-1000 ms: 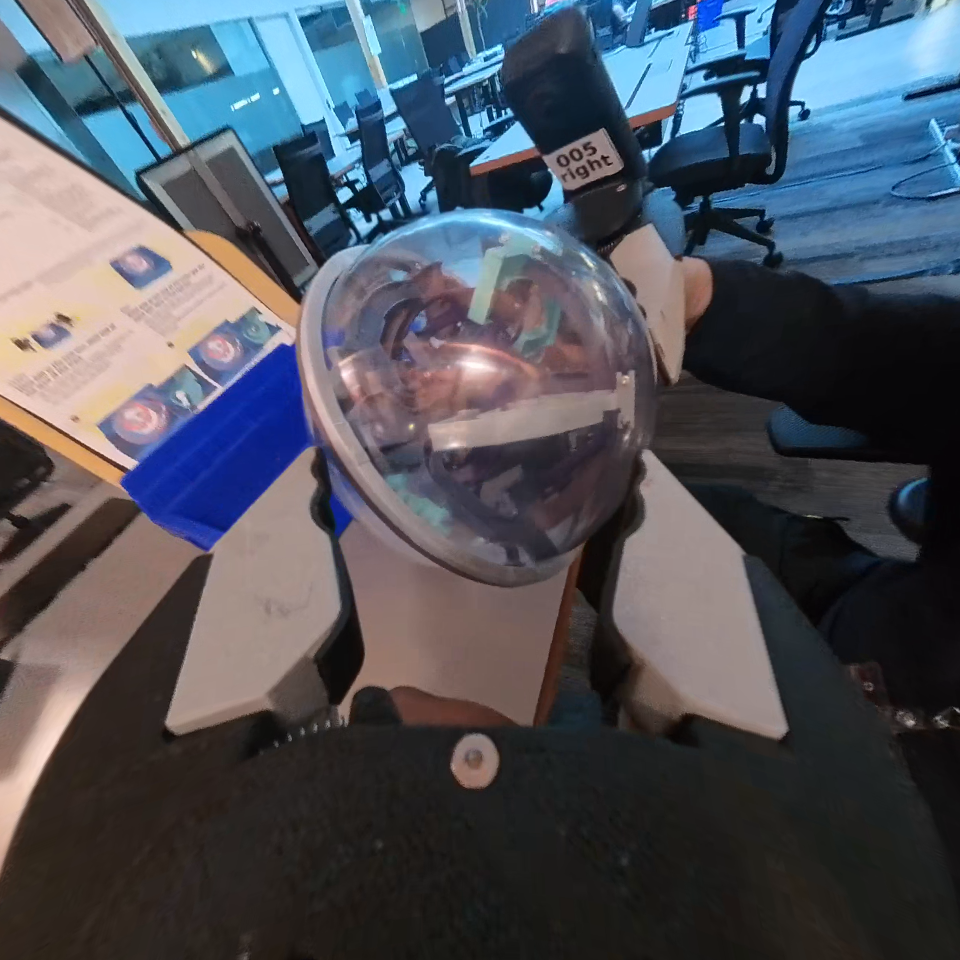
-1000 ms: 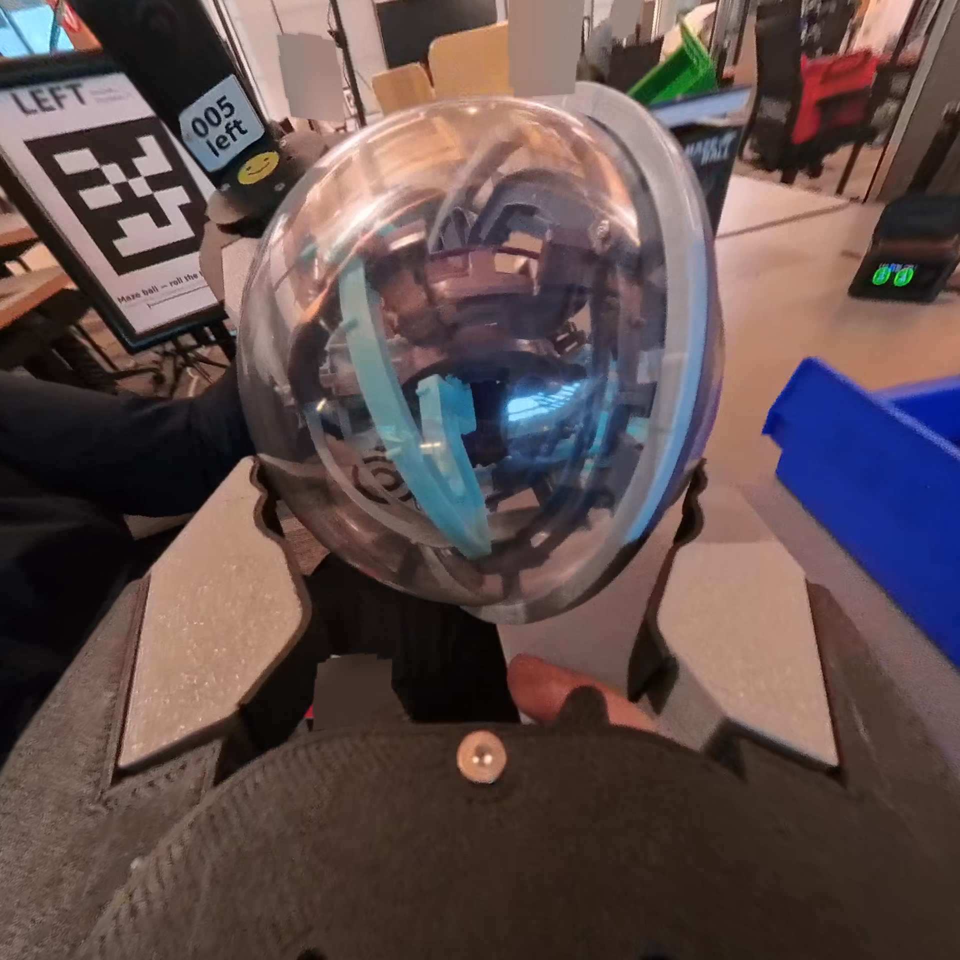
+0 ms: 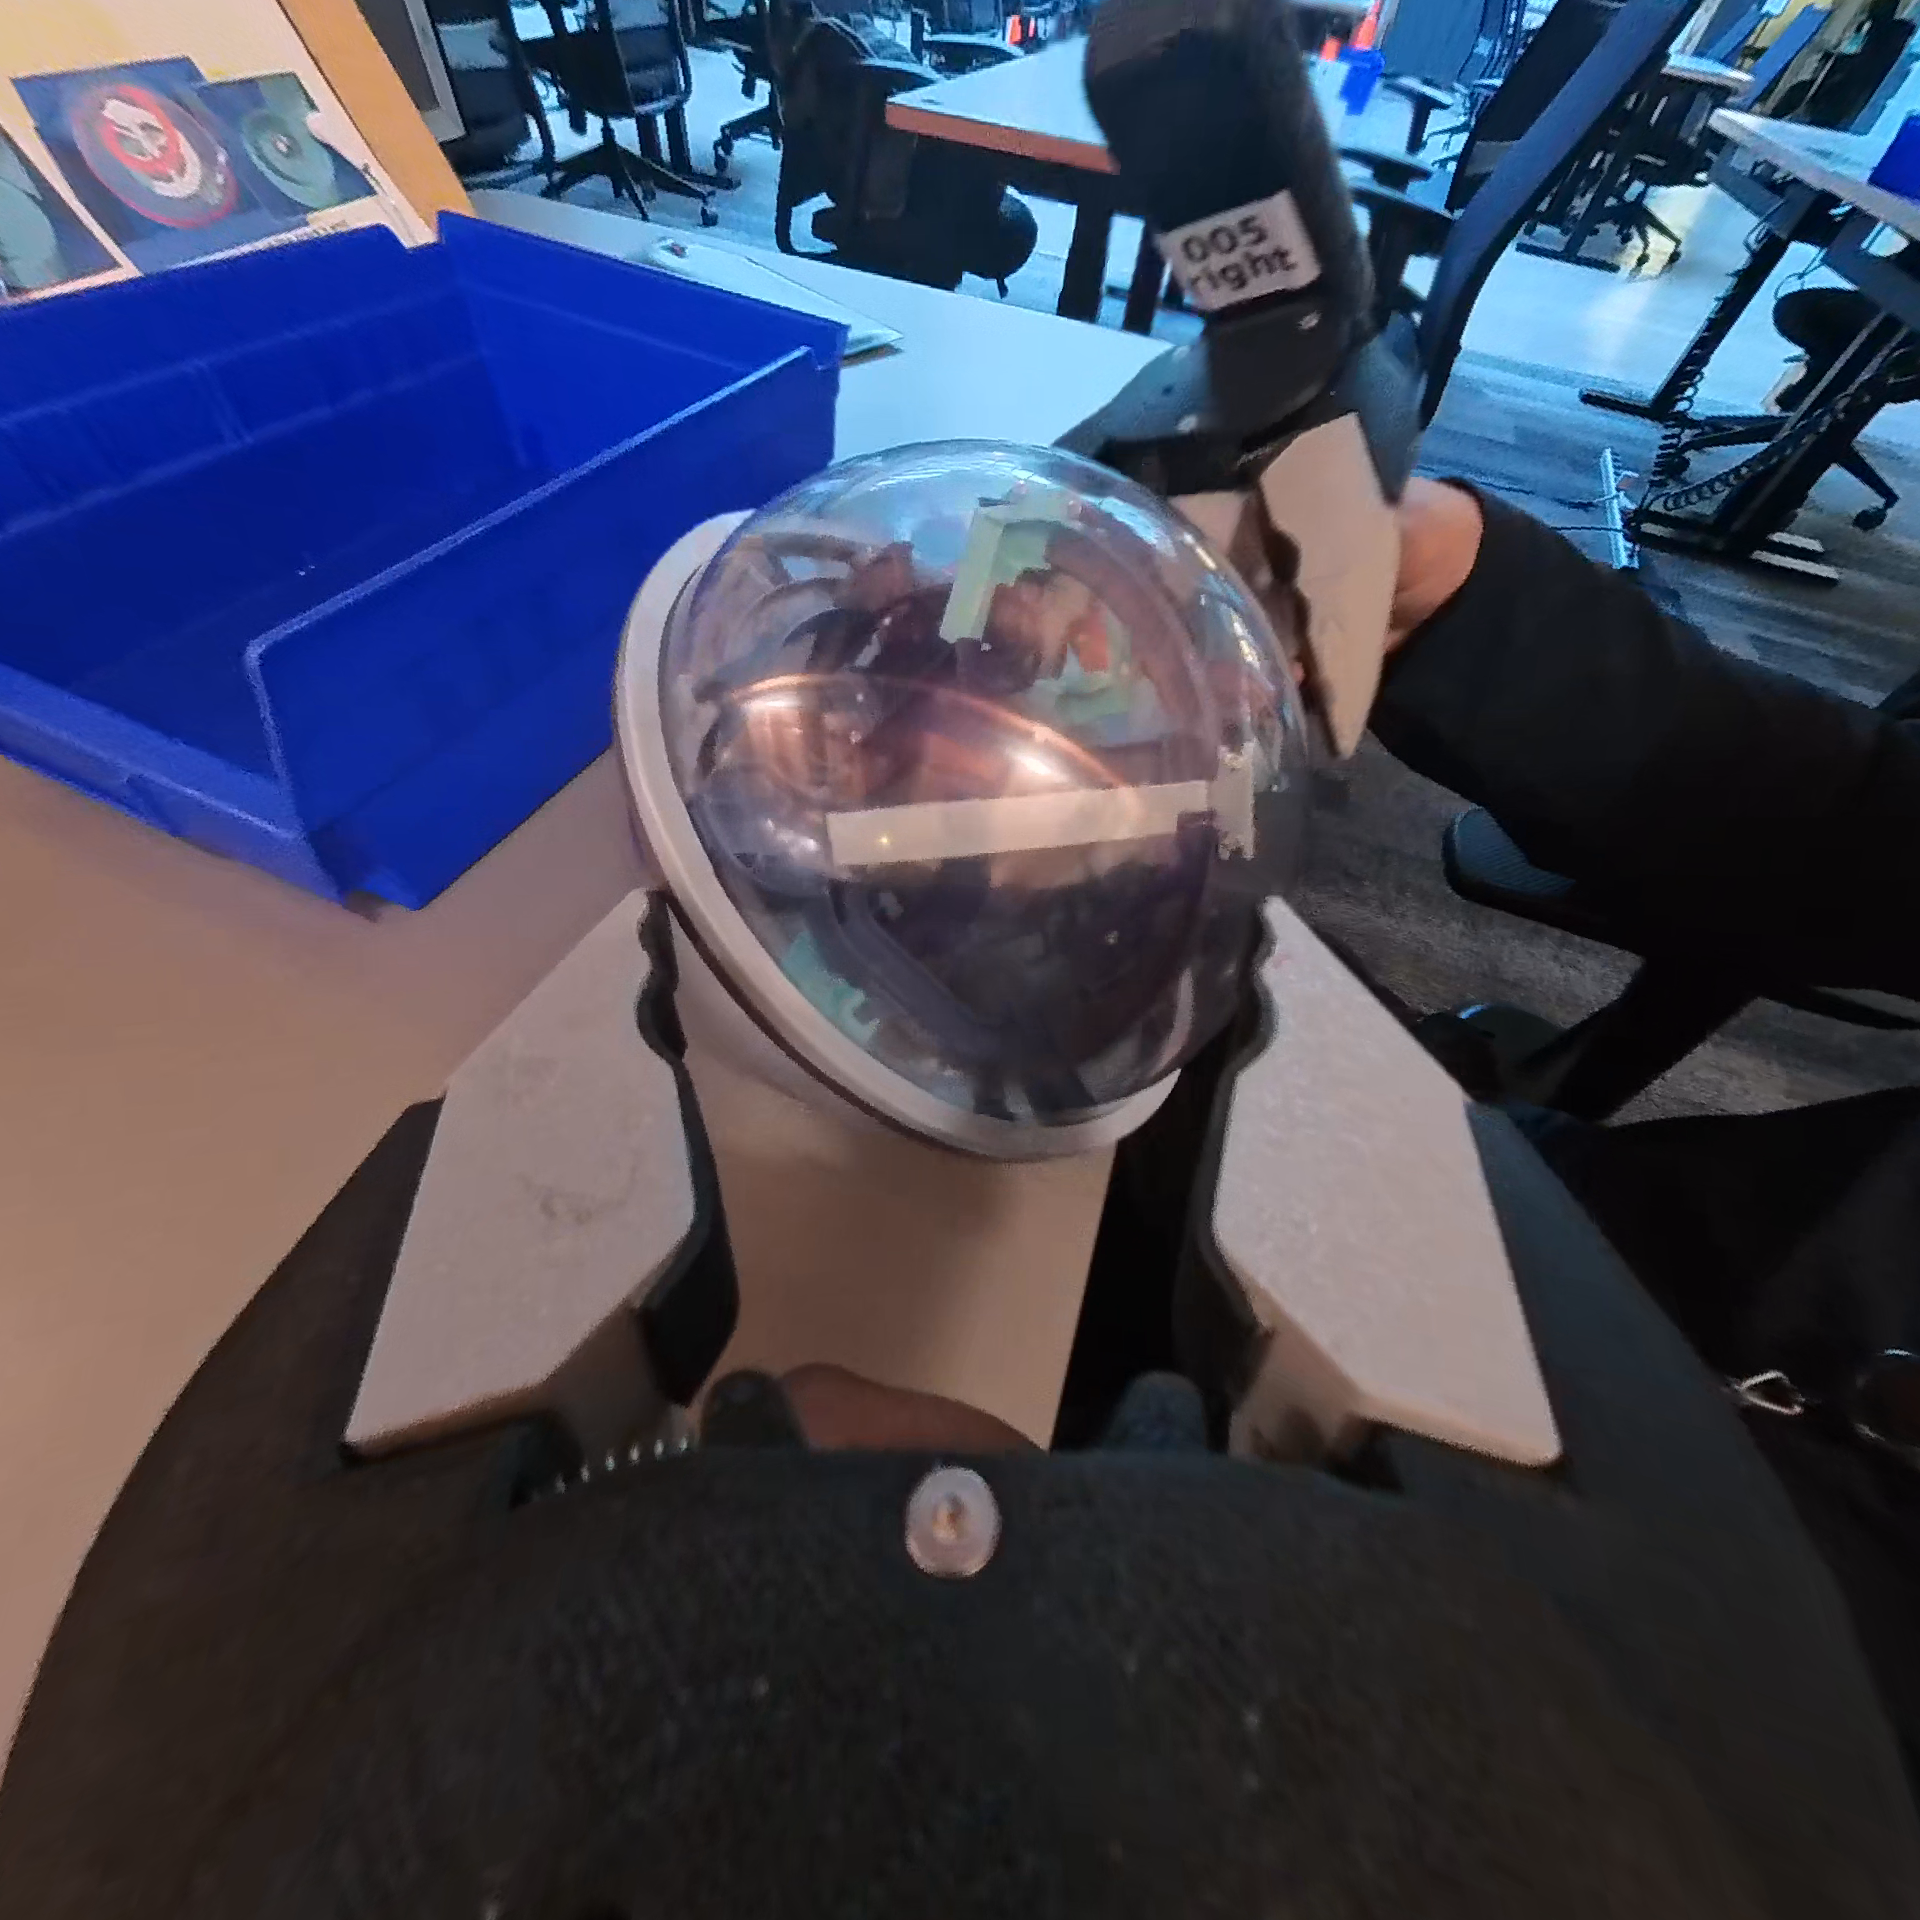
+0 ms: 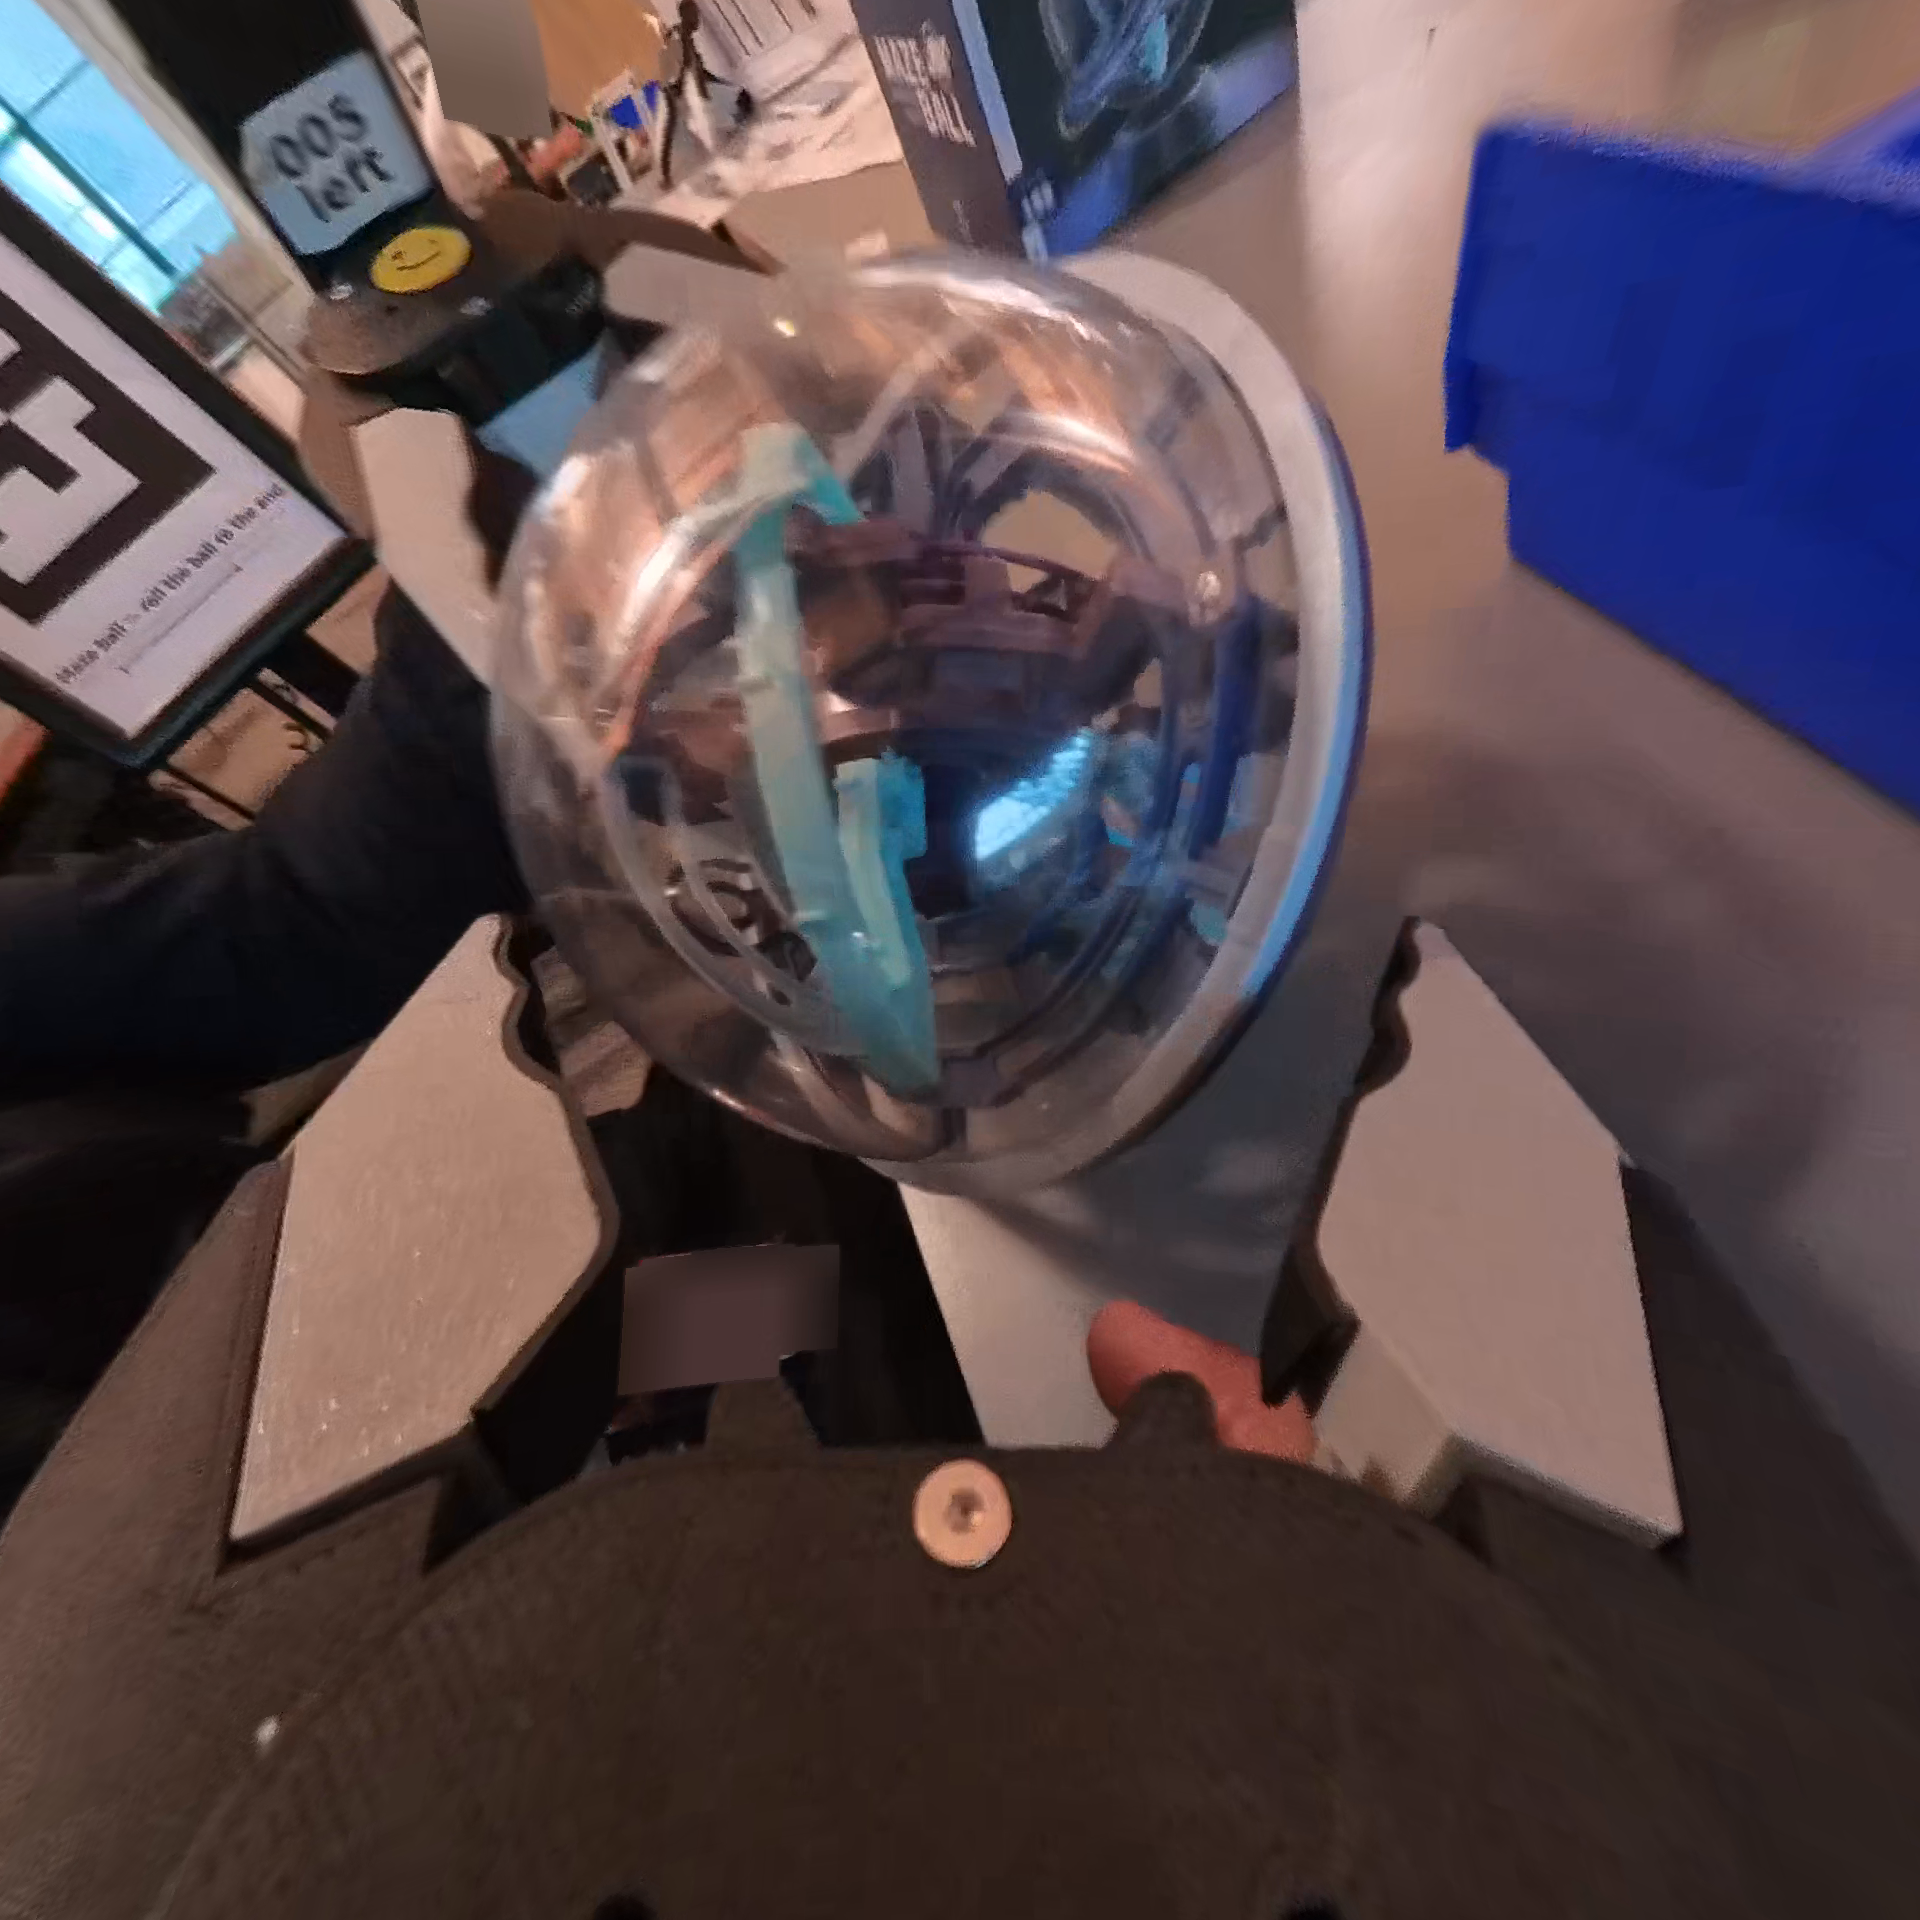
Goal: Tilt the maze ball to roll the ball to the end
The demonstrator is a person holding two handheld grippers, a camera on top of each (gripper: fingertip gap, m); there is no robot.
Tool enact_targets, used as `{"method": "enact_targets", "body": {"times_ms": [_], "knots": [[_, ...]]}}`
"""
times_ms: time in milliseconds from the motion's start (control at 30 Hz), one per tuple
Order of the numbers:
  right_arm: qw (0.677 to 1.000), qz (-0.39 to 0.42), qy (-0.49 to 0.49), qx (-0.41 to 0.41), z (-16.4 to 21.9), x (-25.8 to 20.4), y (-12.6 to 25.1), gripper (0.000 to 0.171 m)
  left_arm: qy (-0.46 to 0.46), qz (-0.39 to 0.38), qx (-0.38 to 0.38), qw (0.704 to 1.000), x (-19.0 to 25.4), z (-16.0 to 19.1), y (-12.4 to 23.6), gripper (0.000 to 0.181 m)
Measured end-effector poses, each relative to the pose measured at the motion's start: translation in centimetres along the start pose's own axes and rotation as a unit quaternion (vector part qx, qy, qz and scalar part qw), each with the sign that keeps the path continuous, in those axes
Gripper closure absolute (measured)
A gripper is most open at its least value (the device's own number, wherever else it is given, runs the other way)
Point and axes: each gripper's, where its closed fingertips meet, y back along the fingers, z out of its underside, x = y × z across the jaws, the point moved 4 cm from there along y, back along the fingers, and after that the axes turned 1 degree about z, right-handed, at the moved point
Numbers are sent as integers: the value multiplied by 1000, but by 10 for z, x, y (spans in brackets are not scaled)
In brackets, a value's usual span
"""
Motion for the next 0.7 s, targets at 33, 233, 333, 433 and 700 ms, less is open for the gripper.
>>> {"method": "enact_targets", "body": {"times_ms": [33, 233, 333, 433, 700], "knots": [[1000, 2, 26, 15, -5, -3, 3, 20, -1, -1, -1, 1000, -1, 1, 0, 77], [961, 95, 244, 92, -27, -19, 17, 36, 5, -2, -6, 1000, -3, 3, -6, 79], [950, 101, 287, 72, -22, -26, 12, 34, -2, -10, -18, 1000, -3, 7, -9, 80], [955, 118, 269, 49, -16, -13, 9, 34, -15, -7, -21, 1000, -2, 9, -10, 82], [973, 55, 212, 72, -14, -9, 13, 42, -213, -104, -72, 969, -32, 46, -6, 80]]}}
